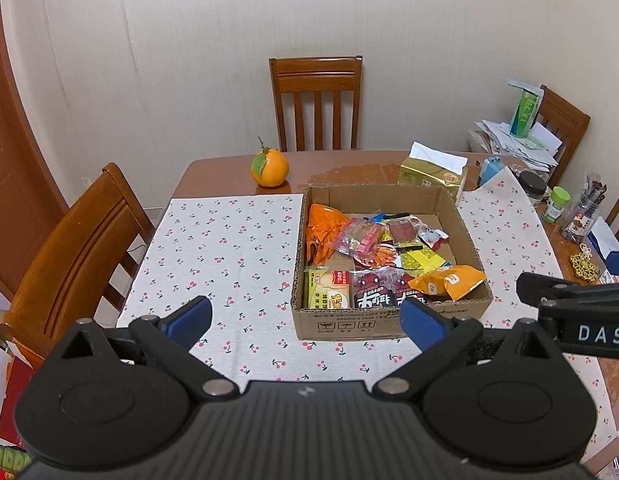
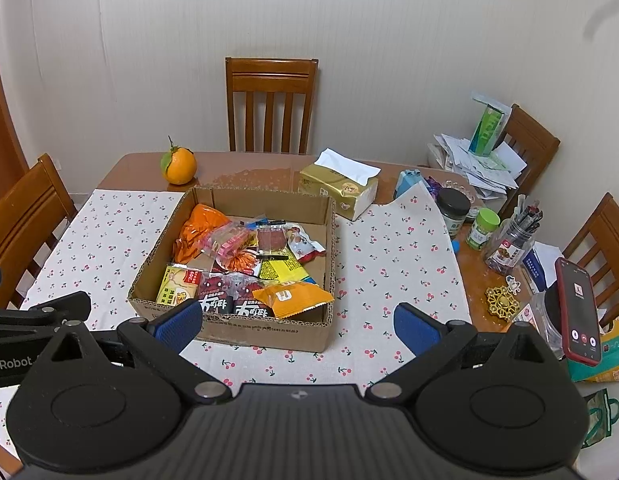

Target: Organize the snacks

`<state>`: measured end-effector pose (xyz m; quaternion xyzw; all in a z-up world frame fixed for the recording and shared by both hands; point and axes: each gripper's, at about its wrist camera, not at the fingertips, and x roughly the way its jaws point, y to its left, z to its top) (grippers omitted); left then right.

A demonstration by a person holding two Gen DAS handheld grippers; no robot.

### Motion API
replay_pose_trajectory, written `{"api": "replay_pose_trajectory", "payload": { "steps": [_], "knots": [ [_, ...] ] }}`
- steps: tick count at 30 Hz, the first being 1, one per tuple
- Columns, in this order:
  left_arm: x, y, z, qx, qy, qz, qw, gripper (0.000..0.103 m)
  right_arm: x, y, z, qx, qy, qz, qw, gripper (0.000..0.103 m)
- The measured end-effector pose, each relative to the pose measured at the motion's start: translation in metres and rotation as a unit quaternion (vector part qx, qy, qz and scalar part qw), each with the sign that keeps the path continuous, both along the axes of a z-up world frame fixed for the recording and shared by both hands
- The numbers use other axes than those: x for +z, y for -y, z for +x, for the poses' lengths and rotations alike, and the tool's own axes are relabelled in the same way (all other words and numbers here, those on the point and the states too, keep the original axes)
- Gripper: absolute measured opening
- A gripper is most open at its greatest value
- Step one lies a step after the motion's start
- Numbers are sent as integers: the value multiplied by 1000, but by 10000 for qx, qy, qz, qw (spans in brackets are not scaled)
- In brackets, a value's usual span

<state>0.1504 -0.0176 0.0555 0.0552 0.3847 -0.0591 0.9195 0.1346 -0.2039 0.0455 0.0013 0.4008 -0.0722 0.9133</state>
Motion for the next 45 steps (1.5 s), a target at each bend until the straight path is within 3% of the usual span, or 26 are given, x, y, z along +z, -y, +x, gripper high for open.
{"api": "replay_pose_trajectory", "payload": {
  "steps": [45],
  "knots": [
    [0, 2, -1, -6, -14, -9, 10000, 100, 4, 0, -3, -5, 75, -88, 9999, 103]
  ]
}}
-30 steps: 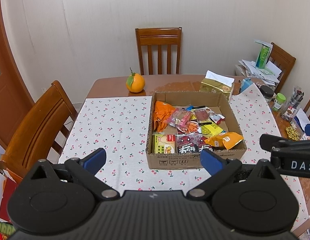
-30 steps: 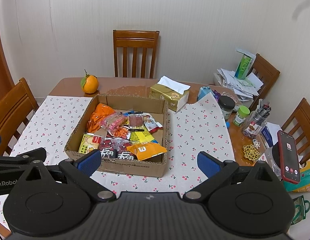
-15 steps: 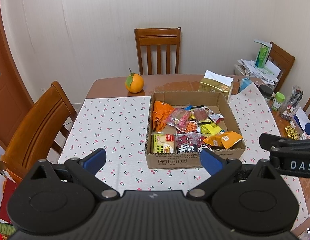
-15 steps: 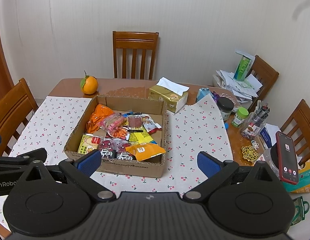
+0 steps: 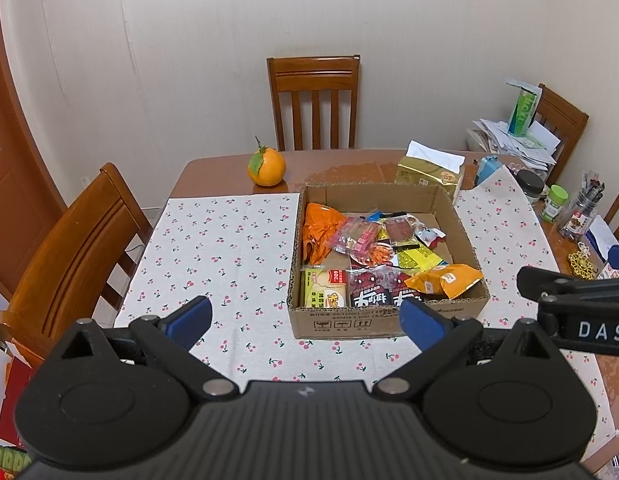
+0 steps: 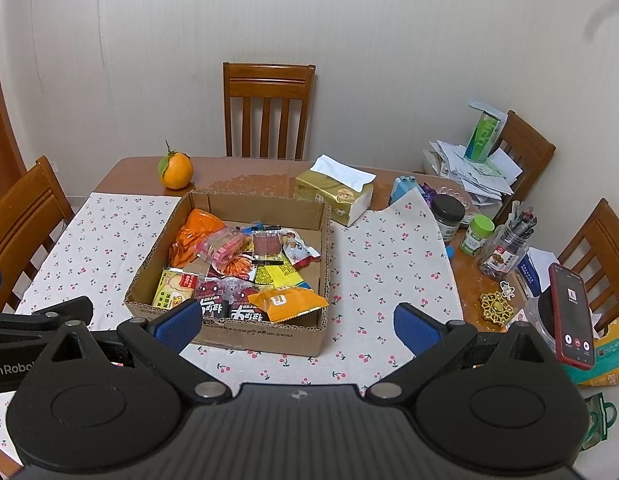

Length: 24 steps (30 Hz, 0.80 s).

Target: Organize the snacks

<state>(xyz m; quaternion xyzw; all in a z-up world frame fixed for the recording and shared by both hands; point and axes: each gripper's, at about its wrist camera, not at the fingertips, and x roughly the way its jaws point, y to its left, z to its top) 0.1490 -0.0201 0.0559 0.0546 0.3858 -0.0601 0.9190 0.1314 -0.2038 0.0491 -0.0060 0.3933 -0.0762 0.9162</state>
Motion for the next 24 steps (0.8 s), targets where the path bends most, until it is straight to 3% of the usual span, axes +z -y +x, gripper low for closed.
{"api": "replay_pose_trajectory", "payload": {
  "steps": [24],
  "knots": [
    [2, 1, 1, 79, 4, -30, 10000, 100, 1, 2, 5, 70, 27, -2, 10000, 103]
  ]
}}
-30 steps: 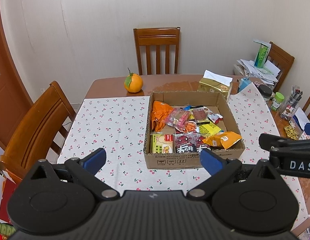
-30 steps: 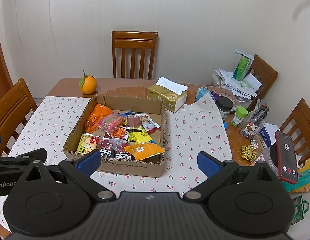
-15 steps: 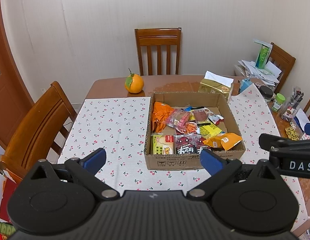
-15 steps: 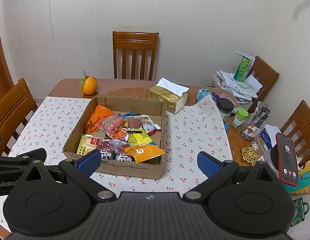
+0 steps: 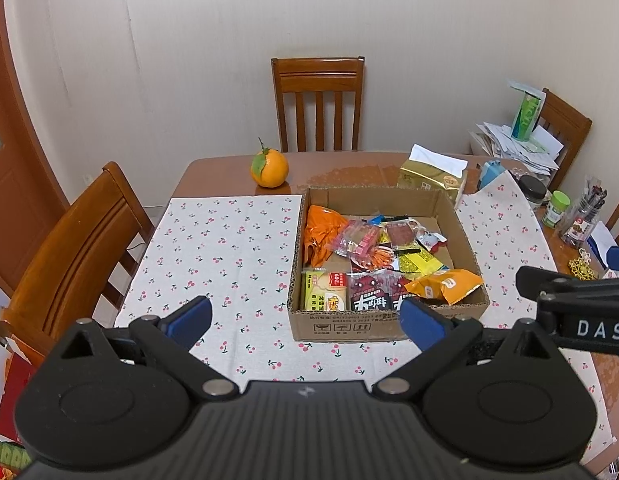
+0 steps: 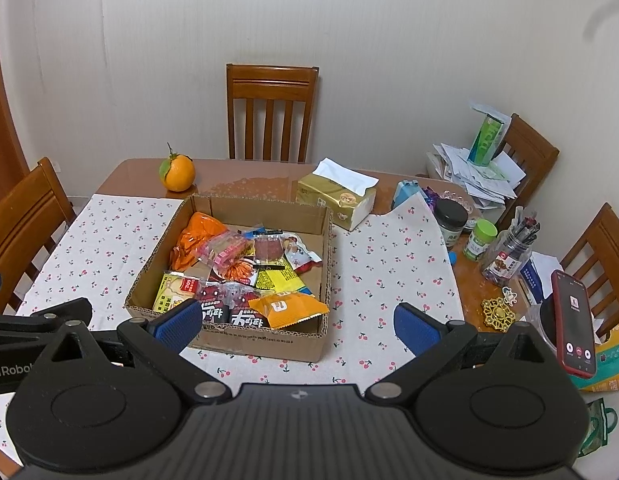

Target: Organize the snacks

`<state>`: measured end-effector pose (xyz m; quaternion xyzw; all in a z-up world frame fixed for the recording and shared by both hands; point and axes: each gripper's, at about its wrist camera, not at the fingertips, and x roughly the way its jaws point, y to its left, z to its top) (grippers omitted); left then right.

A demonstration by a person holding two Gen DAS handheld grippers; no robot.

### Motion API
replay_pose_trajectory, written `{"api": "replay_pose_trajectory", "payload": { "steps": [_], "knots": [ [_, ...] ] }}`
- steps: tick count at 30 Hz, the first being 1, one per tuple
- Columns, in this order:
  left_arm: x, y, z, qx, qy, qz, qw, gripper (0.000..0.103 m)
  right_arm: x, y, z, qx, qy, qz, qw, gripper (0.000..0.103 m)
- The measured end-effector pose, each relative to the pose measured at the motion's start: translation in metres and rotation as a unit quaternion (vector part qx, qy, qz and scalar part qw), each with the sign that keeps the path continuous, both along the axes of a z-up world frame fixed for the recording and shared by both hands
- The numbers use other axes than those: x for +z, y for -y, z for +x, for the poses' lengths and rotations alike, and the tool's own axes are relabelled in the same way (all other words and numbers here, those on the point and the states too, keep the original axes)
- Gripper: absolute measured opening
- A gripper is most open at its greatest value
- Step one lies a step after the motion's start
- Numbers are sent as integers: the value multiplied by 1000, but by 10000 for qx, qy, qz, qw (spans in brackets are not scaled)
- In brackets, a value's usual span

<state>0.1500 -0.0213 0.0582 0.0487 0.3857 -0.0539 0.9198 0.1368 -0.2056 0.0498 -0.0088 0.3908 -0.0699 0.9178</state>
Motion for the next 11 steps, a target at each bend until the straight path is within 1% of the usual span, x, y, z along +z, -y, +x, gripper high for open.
{"api": "replay_pose_trajectory", "payload": {
  "steps": [11],
  "knots": [
    [0, 1, 0, -11, 10, 4, 10000, 100, 2, 1, -1, -10, 16, -1, 10000, 103]
  ]
}}
